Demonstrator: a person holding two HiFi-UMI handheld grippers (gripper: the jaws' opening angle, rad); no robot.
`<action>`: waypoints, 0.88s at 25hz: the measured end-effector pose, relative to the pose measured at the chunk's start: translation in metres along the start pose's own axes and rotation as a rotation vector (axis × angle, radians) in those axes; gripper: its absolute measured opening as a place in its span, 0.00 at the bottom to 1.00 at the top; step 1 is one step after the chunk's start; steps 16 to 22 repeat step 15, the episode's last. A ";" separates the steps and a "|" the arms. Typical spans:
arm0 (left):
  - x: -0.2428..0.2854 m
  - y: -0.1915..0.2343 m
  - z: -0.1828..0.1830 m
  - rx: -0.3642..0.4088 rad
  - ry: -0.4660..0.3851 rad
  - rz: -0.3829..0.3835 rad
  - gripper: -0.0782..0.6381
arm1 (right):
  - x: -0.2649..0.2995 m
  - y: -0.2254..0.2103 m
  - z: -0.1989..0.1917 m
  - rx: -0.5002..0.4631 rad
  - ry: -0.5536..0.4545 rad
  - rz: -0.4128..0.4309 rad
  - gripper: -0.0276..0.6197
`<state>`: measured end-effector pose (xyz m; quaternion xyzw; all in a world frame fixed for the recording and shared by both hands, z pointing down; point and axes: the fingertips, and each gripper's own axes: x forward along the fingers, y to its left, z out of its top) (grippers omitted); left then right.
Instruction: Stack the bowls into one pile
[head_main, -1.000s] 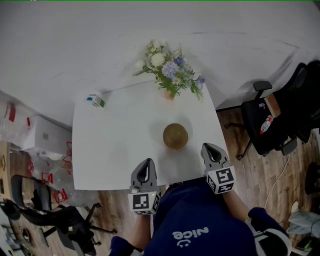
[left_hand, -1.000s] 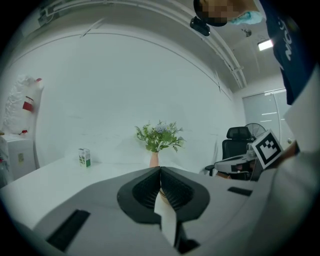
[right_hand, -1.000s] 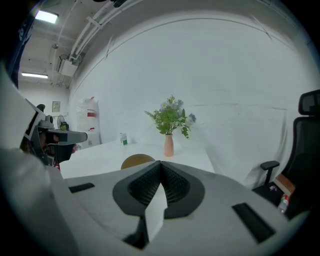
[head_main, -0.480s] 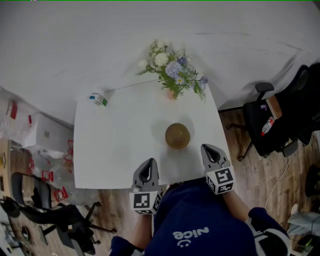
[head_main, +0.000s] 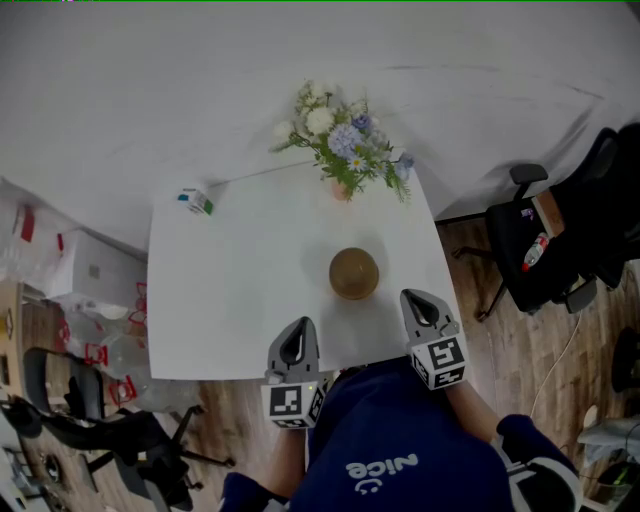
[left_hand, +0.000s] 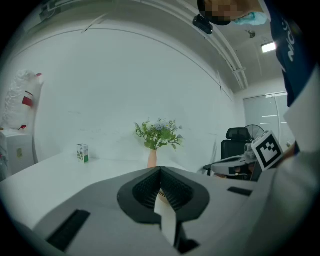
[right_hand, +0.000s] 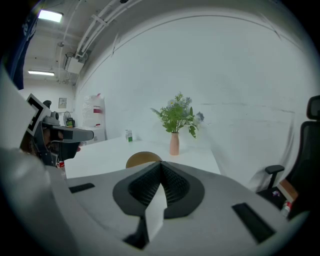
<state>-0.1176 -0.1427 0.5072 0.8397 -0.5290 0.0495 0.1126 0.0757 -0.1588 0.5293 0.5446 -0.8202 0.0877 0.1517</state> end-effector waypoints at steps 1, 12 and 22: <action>0.001 0.000 0.000 0.002 0.003 -0.001 0.13 | 0.000 0.000 0.000 -0.001 0.001 0.001 0.08; 0.010 -0.010 -0.006 0.010 0.035 -0.020 0.13 | -0.004 -0.005 -0.004 -0.002 0.006 -0.003 0.08; 0.011 -0.011 -0.005 0.013 0.033 -0.023 0.13 | -0.004 -0.006 -0.003 -0.007 0.003 -0.003 0.08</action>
